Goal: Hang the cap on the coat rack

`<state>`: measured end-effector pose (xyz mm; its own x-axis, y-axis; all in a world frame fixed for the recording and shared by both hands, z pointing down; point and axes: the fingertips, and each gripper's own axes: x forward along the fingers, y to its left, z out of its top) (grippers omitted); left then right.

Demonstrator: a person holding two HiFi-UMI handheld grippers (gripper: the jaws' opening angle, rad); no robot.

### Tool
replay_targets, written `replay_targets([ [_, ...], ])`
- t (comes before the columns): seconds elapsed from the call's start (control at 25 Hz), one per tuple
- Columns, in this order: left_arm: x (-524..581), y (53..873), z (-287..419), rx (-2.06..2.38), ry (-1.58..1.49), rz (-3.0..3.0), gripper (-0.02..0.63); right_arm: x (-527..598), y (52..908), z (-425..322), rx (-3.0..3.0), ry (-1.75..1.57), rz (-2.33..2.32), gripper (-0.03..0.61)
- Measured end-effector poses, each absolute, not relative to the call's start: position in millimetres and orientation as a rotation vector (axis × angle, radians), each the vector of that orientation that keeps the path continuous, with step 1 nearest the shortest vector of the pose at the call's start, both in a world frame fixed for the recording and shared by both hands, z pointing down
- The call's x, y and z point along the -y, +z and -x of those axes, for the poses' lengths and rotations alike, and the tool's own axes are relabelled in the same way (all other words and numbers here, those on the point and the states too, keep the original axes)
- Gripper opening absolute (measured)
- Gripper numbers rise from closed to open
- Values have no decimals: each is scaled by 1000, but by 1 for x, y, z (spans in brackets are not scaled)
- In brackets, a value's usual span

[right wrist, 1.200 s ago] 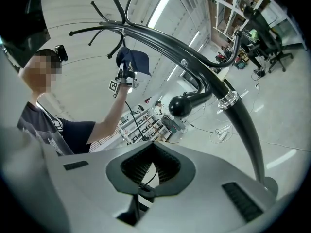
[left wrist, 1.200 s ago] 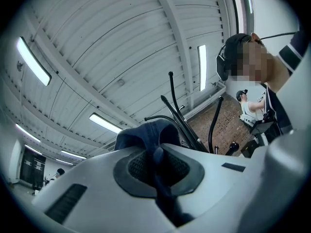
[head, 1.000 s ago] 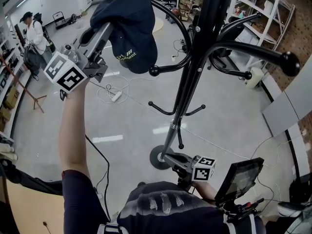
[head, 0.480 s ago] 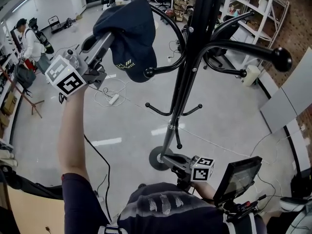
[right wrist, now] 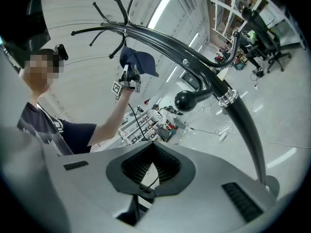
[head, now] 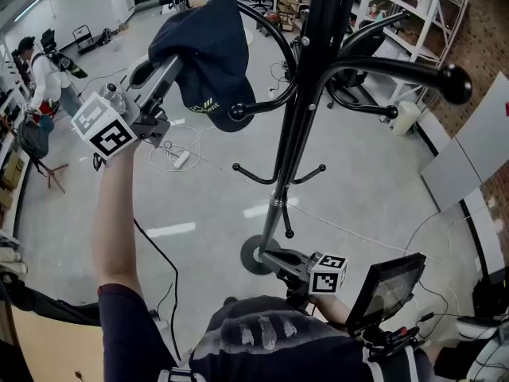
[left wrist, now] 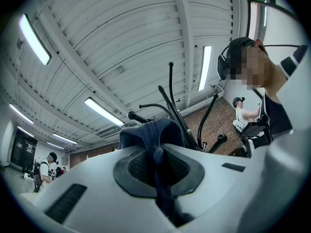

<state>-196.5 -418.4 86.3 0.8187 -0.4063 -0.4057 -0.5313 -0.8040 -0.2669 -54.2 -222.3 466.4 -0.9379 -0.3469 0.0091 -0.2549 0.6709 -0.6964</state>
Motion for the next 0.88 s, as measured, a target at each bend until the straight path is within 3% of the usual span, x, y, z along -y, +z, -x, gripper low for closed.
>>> replay_targets([
  [0.88, 416, 118, 162, -644, 266, 2647, 20, 227, 470, 43, -2755, -1081, 519, 3],
])
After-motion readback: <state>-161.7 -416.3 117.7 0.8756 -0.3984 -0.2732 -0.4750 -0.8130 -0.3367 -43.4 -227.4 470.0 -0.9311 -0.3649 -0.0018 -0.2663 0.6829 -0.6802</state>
